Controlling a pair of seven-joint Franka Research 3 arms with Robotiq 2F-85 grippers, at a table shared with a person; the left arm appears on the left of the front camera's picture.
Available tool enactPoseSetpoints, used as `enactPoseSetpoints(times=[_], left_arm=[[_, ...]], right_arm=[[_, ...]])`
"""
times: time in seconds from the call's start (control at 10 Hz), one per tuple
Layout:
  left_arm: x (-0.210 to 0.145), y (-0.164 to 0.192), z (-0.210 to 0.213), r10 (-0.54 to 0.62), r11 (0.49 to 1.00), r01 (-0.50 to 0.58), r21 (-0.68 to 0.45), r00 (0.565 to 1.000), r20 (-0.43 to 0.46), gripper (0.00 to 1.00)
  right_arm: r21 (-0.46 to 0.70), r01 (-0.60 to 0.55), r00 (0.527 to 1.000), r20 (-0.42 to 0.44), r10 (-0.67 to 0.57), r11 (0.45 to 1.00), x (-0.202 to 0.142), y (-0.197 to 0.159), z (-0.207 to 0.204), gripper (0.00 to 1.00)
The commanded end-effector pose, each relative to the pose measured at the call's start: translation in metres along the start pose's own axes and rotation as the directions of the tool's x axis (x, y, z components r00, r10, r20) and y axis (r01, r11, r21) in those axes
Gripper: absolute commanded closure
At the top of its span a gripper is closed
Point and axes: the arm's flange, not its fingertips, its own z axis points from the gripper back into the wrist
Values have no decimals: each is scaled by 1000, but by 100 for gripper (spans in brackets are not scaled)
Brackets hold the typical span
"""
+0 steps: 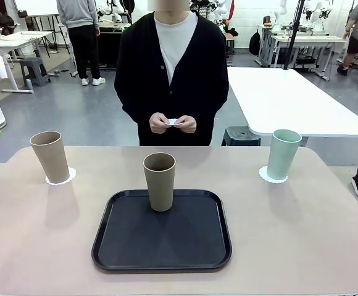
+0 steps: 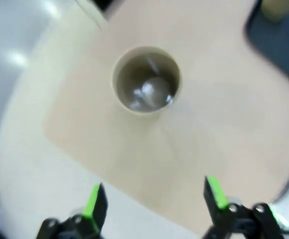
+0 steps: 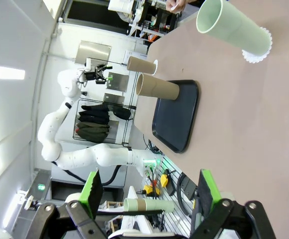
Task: Place coasters on the table and set cups on them.
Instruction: Take one Reusable plastic cup from the Flat Tray and place it on a coaster set by the human.
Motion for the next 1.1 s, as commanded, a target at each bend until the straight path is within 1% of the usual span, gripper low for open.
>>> enactPoseSetpoints(times=[0.0, 0.2, 0.3, 0.4, 0.5, 0.9, 1.0], left_arm=[[19, -33, 19, 9, 991, -30, -134, 988, -153, 0], [26, -54, 26, -39, 986, 10, -167, 985, -166, 0], [28, -59, 25, -36, 985, 13, -171, 991, -131, 0], [22, -59, 15, -85, 978, 74, -196, 995, -52, 0], [28, -64, 23, -36, 986, 7, -167, 984, -172, 0], [28, -64, 23, -36, 986, 7, -167, 984, -172, 0], [27, -64, 21, -51, 984, 24, -179, 987, -152, 0]], right_arm=[[1, 13, 1000, 16, -13, 1000, 3, 2, 1, 0], [1, 13, 1000, 16, -13, 1000, 3, 2, 1, 0], [1, 13, 1000, 16, -13, 1000, 3, 2, 1, 0], [1, 13, 1000, 16, -13, 1000, 3, 2, 1, 0], [1, 13, 1000, 16, -13, 1000, 3, 2, 1, 0], [1, 13, 1000, 16, -13, 1000, 3, 2, 1, 0], [1, 13, 1000, 16, -13, 1000, 3, 2, 1, 0]])
